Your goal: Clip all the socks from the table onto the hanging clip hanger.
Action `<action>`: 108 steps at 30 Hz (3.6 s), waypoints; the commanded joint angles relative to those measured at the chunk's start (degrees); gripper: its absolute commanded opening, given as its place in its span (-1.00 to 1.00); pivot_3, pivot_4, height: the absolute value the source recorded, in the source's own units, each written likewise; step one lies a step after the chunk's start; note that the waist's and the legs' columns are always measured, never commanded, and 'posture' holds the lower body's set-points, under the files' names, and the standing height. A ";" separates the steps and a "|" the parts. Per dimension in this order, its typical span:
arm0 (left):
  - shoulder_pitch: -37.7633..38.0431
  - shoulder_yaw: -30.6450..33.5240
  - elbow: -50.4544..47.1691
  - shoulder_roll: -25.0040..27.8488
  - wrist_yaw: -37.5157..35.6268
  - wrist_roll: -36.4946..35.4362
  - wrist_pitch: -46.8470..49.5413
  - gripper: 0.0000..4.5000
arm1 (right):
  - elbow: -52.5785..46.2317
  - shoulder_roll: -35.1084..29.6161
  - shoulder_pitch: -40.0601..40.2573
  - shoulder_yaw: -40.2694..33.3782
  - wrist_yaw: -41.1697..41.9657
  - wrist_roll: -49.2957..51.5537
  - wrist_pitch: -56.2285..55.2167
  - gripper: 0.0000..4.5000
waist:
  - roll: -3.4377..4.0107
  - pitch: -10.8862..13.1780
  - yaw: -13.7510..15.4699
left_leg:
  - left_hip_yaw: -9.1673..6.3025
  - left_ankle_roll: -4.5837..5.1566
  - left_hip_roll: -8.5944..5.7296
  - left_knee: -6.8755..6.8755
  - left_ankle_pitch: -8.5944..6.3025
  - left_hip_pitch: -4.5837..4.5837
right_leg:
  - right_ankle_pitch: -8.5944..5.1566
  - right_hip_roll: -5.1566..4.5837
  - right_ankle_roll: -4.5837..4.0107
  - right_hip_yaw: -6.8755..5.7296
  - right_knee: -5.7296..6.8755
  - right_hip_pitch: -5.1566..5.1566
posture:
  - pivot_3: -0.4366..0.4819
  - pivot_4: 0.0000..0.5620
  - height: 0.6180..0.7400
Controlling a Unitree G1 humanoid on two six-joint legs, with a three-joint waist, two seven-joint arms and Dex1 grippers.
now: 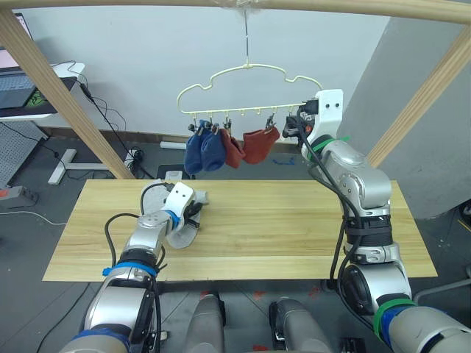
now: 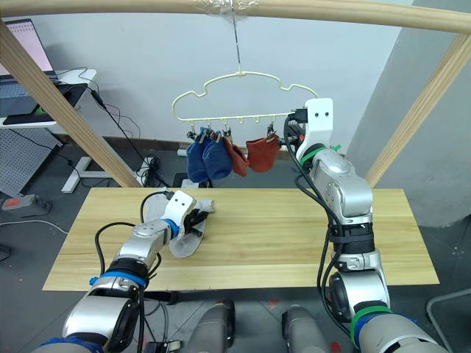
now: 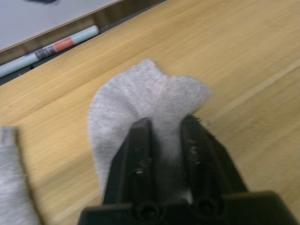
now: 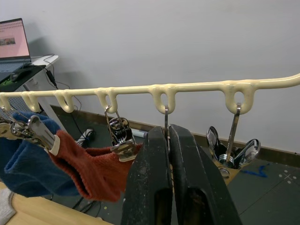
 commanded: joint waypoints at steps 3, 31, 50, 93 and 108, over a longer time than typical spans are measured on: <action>3.18 0.47 -6.94 -2.18 -2.76 -2.38 1.92 -0.99 | 0.25 -1.36 -1.07 -1.09 0.56 0.51 -0.98 -1.00 | -0.01 0.05 0.08 | 0.01 0.00 0.00 0.00 0.00 0.00 | 0.00 0.00 0.00 0.01 -0.01 0.00 | -0.04 -0.04 1.00; 4.14 -5.38 -37.94 -17.20 -3.93 -8.74 -7.45 -0.99 | -7.99 5.47 -13.34 -26.20 -13.79 20.55 41.94 -1.00 | 0.03 0.54 0.01 | -0.07 0.04 -0.02 0.00 -0.02 -0.17 | -0.01 0.03 0.03 -0.04 -0.08 -0.07 | -0.12 -0.13 1.00; 7.60 -6.87 -43.63 -16.89 -6.77 -10.75 -10.23 -0.99 | -7.92 6.44 -14.91 -31.22 -16.23 19.55 43.82 -1.00 | 0.05 0.52 -0.36 | -0.12 0.06 -0.03 0.00 -0.03 -0.28 | -0.02 0.03 0.04 -0.08 -0.09 -0.10 | -0.08 -0.23 1.00; 0.26 -1.55 -34.56 -17.23 -8.59 -18.80 0.17 -0.03 | -34.32 -6.94 4.51 -14.53 -2.69 19.08 38.39 1.00 | 0.15 0.38 -2.20 | -0.19 0.06 -0.04 0.11 -0.03 -0.58 | 0.04 0.10 0.17 -0.09 -0.02 -0.33 | -0.20 -0.34 1.00; 11.98 10.66 -61.13 3.21 -5.85 -36.42 33.71 0.99 | -28.64 -3.10 19.33 4.86 -7.10 -0.62 0.58 0.92 | -0.06 0.18 -3.58 | -0.32 -0.10 -0.03 0.24 0.07 -0.45 | 0.06 0.08 0.22 -0.12 0.24 -0.27 | -0.08 -0.46 1.00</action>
